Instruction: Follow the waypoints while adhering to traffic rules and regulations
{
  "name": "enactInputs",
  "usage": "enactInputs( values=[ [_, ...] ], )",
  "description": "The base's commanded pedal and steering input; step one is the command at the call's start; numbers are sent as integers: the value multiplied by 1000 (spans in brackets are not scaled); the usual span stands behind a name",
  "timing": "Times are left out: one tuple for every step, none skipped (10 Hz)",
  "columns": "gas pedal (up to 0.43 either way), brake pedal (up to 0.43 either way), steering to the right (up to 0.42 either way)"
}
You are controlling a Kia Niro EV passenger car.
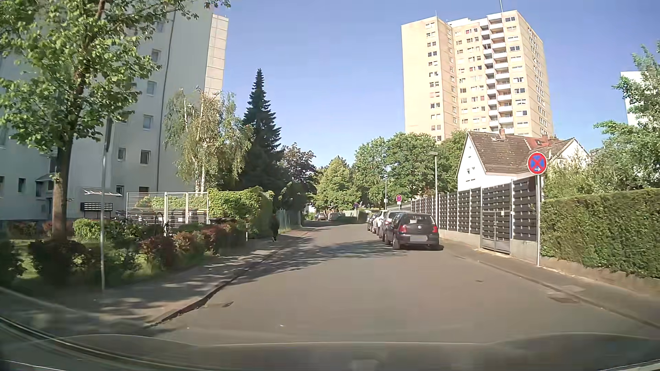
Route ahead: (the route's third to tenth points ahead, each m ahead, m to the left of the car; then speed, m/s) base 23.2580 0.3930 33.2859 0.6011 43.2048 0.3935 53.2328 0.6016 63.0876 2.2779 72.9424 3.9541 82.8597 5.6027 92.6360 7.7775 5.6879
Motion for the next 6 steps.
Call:
enactInputs(
  values=[
    [118, 0, 22],
    [118, 0, 21],
    [118, 0, 22],
    [118, 0, 21],
    [118, 0, 21],
    [110, 0, 19]
  ],
)
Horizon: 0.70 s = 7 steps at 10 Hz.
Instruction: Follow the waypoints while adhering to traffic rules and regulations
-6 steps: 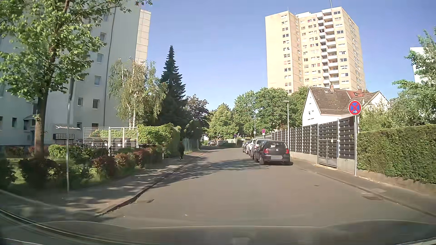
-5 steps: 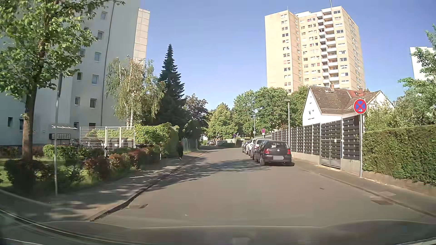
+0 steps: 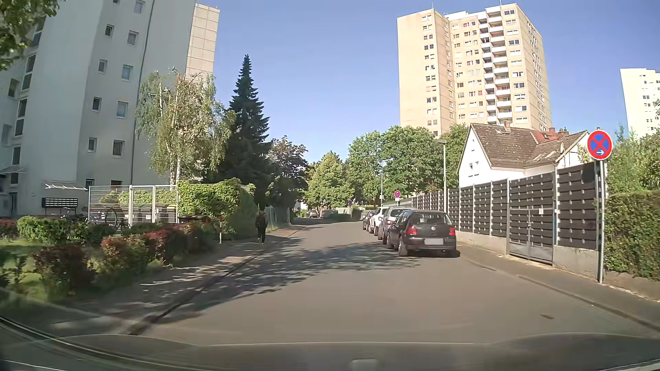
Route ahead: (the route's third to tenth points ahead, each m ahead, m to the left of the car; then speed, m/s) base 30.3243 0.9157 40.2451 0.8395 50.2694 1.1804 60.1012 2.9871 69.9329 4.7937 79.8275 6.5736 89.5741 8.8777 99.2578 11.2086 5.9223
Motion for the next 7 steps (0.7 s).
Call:
enactInputs(
  values=[
    [110, 0, 14],
    [110, 0, 11],
    [110, 0, 9],
    [110, 0, 7],
    [110, 0, 7],
    [110, 0, 7],
    [110, 0, 6]
  ],
)
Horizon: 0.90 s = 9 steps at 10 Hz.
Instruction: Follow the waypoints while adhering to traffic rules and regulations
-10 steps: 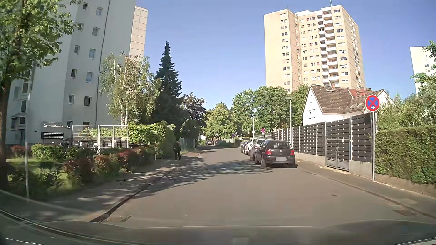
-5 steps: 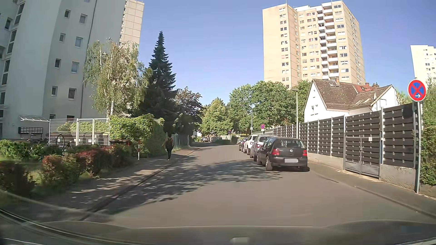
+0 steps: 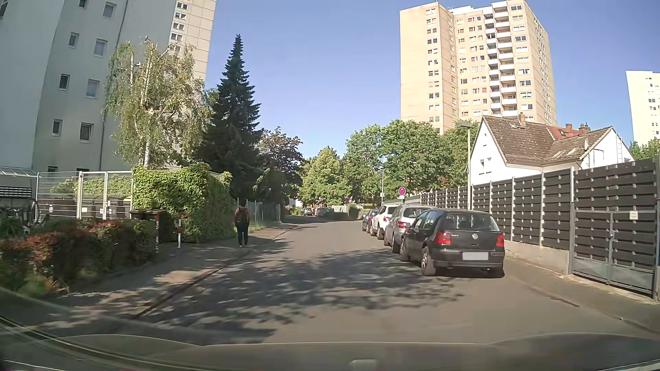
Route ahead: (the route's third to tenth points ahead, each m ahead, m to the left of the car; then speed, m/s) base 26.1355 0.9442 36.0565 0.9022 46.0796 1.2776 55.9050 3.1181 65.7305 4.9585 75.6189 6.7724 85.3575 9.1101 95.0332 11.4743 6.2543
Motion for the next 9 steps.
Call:
enactInputs(
  values=[
    [110, 0, 5],
    [110, 0, 4],
    [110, 0, 3],
    [87, 0, 0],
    [59, 0, -6],
    [59, 0, -10],
    [59, 0, -10],
    [28, 0, -11],
    [20, 0, -16]
  ],
)
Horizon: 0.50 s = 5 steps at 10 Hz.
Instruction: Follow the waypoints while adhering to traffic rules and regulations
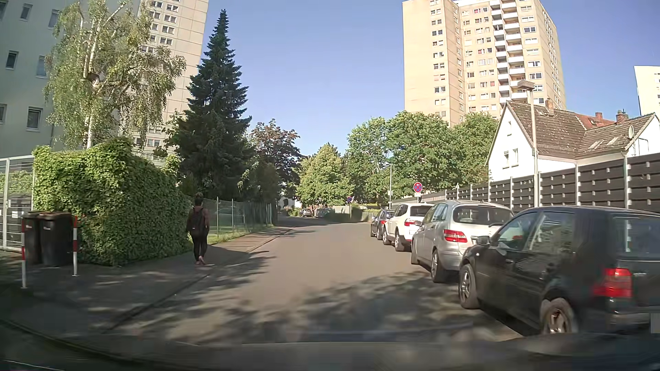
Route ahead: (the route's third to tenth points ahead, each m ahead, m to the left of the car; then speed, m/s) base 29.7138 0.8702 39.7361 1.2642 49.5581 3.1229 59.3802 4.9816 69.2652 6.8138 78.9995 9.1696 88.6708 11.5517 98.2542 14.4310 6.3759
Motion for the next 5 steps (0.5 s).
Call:
enactInputs(
  values=[
    [20, 0, -22],
    [20, 0, -24],
    [20, 0, -23],
    [8, 0, -22],
    [8, 0, -18]
  ],
)
